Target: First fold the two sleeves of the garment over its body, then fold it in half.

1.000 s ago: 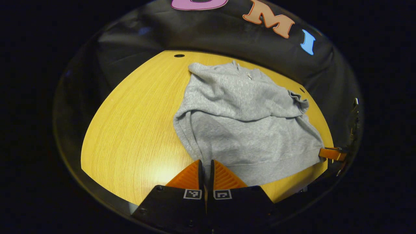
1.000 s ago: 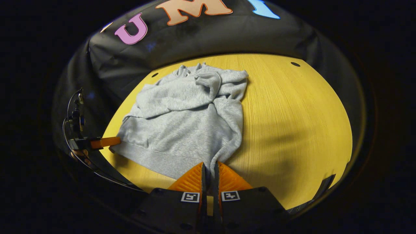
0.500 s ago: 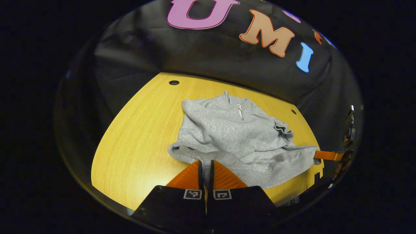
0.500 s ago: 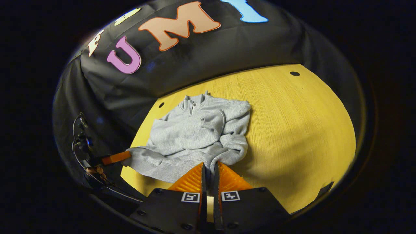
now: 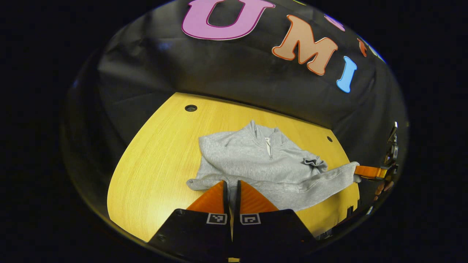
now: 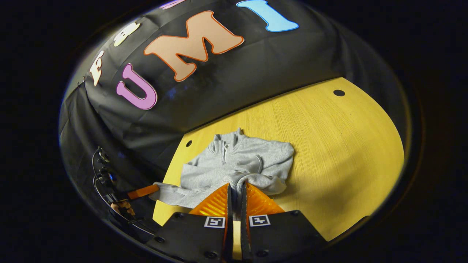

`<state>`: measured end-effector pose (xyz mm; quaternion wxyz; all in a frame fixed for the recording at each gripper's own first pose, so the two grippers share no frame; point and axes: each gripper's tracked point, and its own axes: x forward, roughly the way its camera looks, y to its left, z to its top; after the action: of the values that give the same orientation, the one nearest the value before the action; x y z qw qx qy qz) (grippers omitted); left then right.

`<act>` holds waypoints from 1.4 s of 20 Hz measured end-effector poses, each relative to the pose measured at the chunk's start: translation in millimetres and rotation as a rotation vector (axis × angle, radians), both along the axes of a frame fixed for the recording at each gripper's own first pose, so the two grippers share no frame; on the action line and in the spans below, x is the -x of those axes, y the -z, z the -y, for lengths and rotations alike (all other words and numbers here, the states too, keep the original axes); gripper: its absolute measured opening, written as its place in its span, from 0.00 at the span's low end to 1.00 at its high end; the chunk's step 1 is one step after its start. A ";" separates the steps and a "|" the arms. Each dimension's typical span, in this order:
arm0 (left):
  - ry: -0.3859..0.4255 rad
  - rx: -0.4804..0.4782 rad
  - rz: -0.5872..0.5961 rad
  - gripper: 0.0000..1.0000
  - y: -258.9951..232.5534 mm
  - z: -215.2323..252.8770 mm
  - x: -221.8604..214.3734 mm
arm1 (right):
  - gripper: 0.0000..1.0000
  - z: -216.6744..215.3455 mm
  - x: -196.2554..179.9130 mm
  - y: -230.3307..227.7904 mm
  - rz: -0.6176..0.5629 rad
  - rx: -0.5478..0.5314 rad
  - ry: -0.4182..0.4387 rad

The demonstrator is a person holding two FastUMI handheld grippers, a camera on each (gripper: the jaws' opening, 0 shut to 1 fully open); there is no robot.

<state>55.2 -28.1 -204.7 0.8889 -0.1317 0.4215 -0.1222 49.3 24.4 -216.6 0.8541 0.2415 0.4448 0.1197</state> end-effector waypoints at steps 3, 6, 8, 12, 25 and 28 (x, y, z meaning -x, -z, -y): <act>-0.048 -0.002 -0.040 0.00 10.4 -4.0 -26.7 | 0.10 -0.5 -26.8 7.5 -0.026 -0.008 0.019; -0.087 0.006 -0.123 0.00 32.9 -0.5 -50.0 | 0.10 0.1 -54.0 39.0 -0.094 0.036 0.036; -0.089 -0.010 -0.195 0.00 55.0 2.8 -58.6 | 0.10 -0.8 -68.4 64.0 -0.145 0.060 0.056; -0.140 -0.047 -0.286 0.00 87.6 5.3 -76.8 | 0.13 -2.5 -89.5 96.6 -0.199 0.096 0.065; -0.219 -0.142 0.283 0.96 -32.3 -8.5 -124.2 | 0.96 11.5 -115.5 -7.4 0.318 0.281 0.139; -0.192 -0.223 0.431 0.96 -73.0 -4.8 -106.6 | 0.96 7.8 -96.7 -48.9 0.483 0.359 0.114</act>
<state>161.8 -23.3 -131.7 0.9746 -0.0433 0.2190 -0.0154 146.0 16.6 -167.7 0.9695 0.0757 0.2288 0.0451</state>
